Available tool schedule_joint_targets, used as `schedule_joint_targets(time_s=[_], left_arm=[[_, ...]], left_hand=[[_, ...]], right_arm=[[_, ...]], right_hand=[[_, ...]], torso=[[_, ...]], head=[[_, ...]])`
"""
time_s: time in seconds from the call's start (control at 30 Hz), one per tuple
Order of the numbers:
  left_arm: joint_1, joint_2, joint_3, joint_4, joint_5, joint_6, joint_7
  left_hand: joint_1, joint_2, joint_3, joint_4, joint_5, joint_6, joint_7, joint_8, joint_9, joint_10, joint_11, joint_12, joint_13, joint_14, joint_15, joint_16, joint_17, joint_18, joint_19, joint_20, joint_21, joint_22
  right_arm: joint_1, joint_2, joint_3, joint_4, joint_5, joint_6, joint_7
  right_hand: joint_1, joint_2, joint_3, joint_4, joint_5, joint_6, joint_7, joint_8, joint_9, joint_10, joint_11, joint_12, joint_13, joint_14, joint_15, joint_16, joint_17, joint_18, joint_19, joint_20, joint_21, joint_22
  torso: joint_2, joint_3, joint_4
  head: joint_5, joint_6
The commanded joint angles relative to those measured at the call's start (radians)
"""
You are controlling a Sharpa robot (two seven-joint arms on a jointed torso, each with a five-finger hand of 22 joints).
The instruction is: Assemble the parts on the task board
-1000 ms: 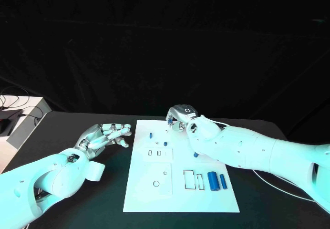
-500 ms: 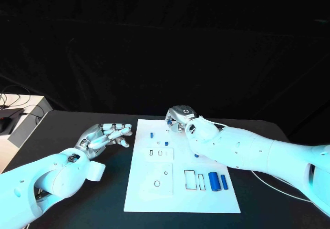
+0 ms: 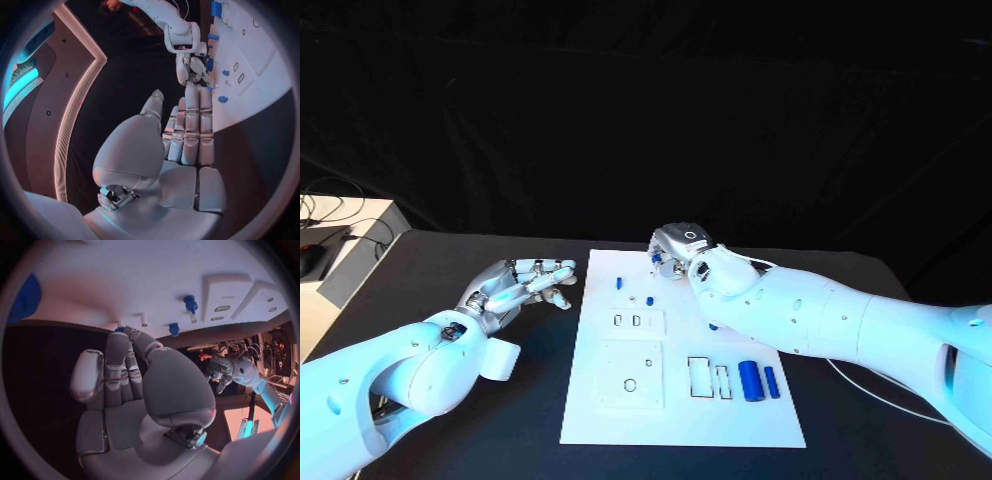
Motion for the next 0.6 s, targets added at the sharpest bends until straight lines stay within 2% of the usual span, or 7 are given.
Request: schedule_joint_targets(time_s=[0.03, 0.37, 0.53, 0.6], left_arm=[[0.0, 0.0, 0.001, 0.004, -0.006, 0.018, 0.003], [0.0, 0.003, 0.002, 0.002, -0.006, 0.018, 0.002], [0.0, 0.004, 0.002, 0.0, -0.006, 0.018, 0.002], [0.0, 0.004, 0.002, 0.0, -0.006, 0.017, 0.002]], left_hand=[[-0.007, 0.001, -0.002, -0.007, -0.006, -0.005, 0.0, -0.003, -0.001, -0.007, 0.002, -0.001, 0.001, -0.004, 0.0, 0.0, -0.001, 0.015, 0.0, 0.007, 0.002, -0.001], [-0.007, 0.001, -0.002, -0.007, -0.006, -0.005, 0.0, -0.003, -0.001, -0.007, 0.002, -0.001, 0.001, -0.004, 0.0, 0.0, -0.001, 0.015, 0.0, 0.007, 0.002, -0.001], [-0.007, 0.001, -0.002, -0.007, -0.006, -0.005, 0.0, -0.003, -0.001, -0.007, 0.002, -0.001, 0.001, -0.004, 0.0, 0.0, -0.001, 0.015, 0.0, 0.007, 0.002, -0.001], [-0.007, 0.001, -0.002, -0.007, -0.006, -0.005, 0.0, -0.003, -0.001, -0.007, 0.002, -0.001, 0.001, -0.004, 0.0, 0.0, -0.001, 0.015, 0.0, 0.007, 0.002, -0.001]], right_arm=[[-0.001, 0.002, 0.0, -0.004, -0.018, 0.019, -0.002], [-0.002, 0.011, 0.0, -0.016, -0.017, 0.016, 0.002], [-0.002, 0.016, 0.0, -0.021, -0.015, 0.012, 0.007], [-0.002, 0.018, 0.0, -0.024, -0.013, 0.012, 0.01]], right_hand=[[0.0, -0.001, -0.003, -0.002, 0.0, -0.002, 0.005, -0.003, -0.001, 0.088, -0.046, 0.003, 0.005, -0.001, -0.005, -0.007, 0.002, 0.019, 0.07, -0.006, -0.005, 0.001], [-0.004, -0.007, -0.007, 0.004, -0.009, -0.013, 0.007, -0.003, -0.001, 0.076, -0.042, 0.002, 0.004, -0.001, -0.003, -0.015, 0.0, 0.023, 0.069, -0.004, -0.025, -0.008], [-0.013, -0.022, -0.005, 0.015, -0.027, -0.032, 0.01, -0.003, -0.002, 0.053, -0.035, 0.002, 0.003, 0.0, 0.002, -0.02, -0.002, 0.027, 0.069, 0.0, -0.04, -0.016], [-0.018, -0.029, -0.001, 0.019, -0.03, -0.044, 0.014, -0.004, -0.002, 0.024, -0.026, 0.001, 0.001, 0.0, 0.006, -0.022, -0.004, 0.031, 0.068, 0.003, -0.052, -0.024]], torso=[[0.003, -0.0005, 0.0007], [0.003, -0.0022, 0.001], [0.003, -0.0029, 0.0009], [0.004, -0.003, 0.001]], head=[[0.002, 0.0], [0.002, -0.004], [0.002, -0.003], [0.002, -0.002]])
